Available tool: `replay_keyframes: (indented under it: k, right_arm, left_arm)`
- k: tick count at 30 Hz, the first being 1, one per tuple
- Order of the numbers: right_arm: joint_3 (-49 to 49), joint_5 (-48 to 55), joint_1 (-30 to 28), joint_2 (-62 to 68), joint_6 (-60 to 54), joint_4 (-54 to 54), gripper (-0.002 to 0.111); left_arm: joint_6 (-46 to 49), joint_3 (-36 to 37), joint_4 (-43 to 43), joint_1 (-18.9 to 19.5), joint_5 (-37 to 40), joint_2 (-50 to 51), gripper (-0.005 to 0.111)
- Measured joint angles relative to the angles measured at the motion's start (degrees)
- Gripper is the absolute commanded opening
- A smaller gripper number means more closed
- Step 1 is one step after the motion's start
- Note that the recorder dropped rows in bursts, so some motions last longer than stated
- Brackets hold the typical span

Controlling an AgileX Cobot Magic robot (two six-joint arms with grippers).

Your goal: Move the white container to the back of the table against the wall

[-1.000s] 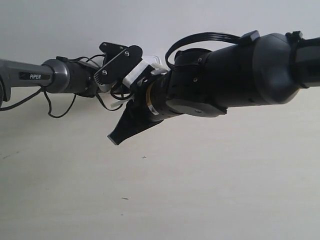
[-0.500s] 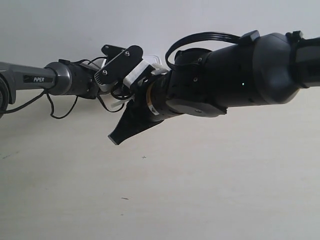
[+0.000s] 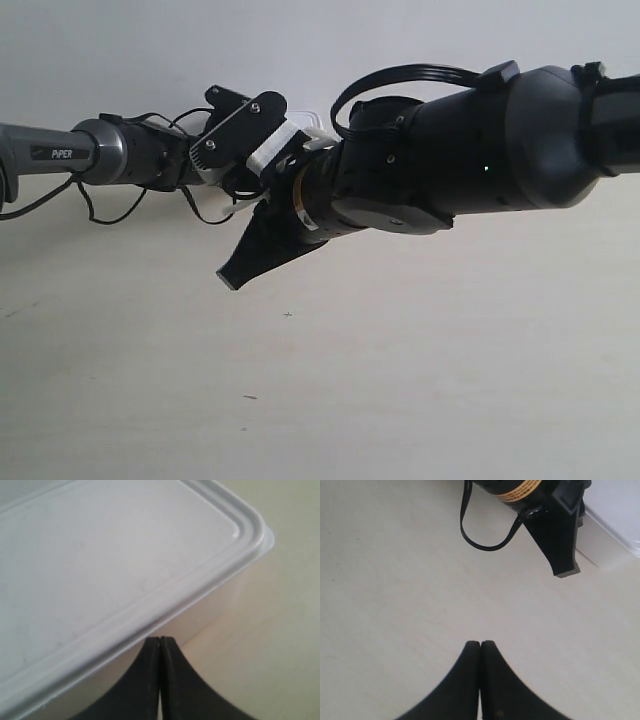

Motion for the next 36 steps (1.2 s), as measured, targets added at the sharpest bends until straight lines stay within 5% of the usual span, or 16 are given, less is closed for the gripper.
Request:
replay_keyframes:
  k: [20,36]
  right_arm:
    - [0.0,0.0,0.0,0.0,0.0,0.0,0.0]
    - [0.0,0.5,0.0,0.0,-0.1,-0.1,0.0]
  left_arm:
    - [1.6,0.7,0.1,0.0,1.1,0.6,0.0]
    - [5.3,21.6,0.0,-2.1,12.0,-15.2,0.0]
